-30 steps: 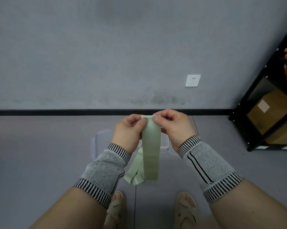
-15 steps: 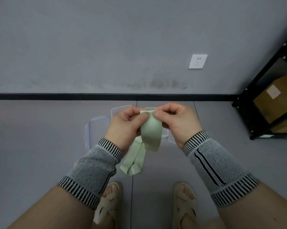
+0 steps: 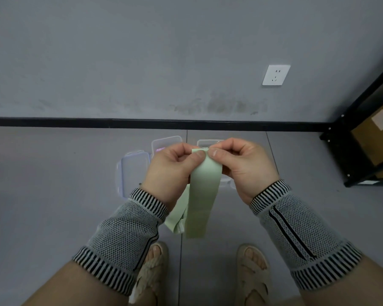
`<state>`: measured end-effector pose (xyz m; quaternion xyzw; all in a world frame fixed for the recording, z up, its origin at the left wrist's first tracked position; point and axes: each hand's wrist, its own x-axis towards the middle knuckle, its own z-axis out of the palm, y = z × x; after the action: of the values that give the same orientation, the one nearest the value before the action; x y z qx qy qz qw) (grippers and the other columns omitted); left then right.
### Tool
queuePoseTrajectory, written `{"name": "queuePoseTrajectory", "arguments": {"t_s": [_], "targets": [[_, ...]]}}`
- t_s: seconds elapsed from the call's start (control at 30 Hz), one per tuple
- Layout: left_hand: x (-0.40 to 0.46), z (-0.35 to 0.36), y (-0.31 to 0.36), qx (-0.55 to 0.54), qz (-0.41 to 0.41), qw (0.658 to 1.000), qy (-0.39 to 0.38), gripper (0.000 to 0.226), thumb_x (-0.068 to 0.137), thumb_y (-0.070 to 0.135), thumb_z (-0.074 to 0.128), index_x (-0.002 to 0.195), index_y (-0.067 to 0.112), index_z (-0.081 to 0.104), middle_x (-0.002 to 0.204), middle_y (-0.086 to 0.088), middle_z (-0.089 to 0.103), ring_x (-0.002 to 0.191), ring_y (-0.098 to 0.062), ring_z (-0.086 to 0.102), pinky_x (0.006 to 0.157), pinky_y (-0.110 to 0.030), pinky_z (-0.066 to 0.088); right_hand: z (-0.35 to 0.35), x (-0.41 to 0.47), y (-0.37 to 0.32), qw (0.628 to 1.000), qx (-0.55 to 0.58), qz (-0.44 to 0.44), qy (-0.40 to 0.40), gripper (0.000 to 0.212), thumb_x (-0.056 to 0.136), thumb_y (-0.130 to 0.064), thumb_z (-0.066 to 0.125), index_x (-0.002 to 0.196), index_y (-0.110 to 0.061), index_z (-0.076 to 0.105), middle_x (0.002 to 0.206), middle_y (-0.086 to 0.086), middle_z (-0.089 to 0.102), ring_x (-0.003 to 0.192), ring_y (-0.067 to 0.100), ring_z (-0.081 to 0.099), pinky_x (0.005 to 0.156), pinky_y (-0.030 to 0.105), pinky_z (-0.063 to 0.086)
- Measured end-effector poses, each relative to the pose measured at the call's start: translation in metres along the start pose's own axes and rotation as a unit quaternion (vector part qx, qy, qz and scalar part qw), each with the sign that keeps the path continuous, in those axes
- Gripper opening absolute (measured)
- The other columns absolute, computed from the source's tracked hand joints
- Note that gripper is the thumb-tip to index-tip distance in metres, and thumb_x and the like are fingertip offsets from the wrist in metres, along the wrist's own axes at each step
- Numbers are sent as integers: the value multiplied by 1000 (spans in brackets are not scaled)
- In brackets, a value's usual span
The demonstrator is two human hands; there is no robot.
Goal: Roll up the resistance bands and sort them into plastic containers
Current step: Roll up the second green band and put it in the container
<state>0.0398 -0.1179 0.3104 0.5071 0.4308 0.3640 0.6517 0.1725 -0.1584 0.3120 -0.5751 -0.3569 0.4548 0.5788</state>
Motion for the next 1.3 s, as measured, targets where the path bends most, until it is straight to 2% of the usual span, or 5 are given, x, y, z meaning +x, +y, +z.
{"name": "queuePoseTrajectory", "arguments": {"t_s": [0.47, 0.73, 1.0, 1.17, 1.3], "targets": [[6, -4, -3, 29, -45, 999, -4, 7, 82, 9, 67, 75, 11, 67, 74, -11, 68, 70, -23, 62, 74, -40, 51, 1, 2, 6, 997, -78, -28, -10, 10, 71, -16, 71, 67, -25, 72, 76, 14, 66, 75, 32, 63, 79, 50, 56], [6, -3, 1, 16, -96, 995, -35, 17, 87, 8, 59, 70, 10, 60, 72, -12, 57, 62, -20, 52, 59, -27, 43, 1, 1, 6, 997, -73, -25, -10, 22, 78, 1, 70, 67, -18, 70, 74, 18, 65, 72, 28, 60, 78, 53, 53], [10, -6, 1, 18, -92, 995, -13, 12, 86, 5, 57, 76, 6, 62, 62, -5, 59, 57, -16, 52, 57, -25, 43, 3, -1, 4, 997, -74, -28, -27, 21, 82, 3, 65, 74, -16, 70, 73, 17, 63, 71, 26, 58, 73, 49, 53], [9, -7, 5, 14, -97, 995, -2, 34, 66, 20, 64, 90, -4, 66, 78, -15, 63, 74, -25, 57, 70, -36, 43, 1, -3, 3, 992, -103, -53, -39, 29, 84, 4, 61, 76, -23, 70, 70, 9, 62, 61, 11, 56, 58, 19, 47], [8, -5, 7, 6, -106, 994, -5, 38, 62, 21, 62, 90, -4, 66, 81, -18, 60, 76, -26, 54, 68, -34, 41, 2, -4, 4, 991, -108, -80, -18, 30, 83, 5, 62, 74, -23, 70, 73, 11, 65, 66, 16, 59, 63, 31, 54]]}}
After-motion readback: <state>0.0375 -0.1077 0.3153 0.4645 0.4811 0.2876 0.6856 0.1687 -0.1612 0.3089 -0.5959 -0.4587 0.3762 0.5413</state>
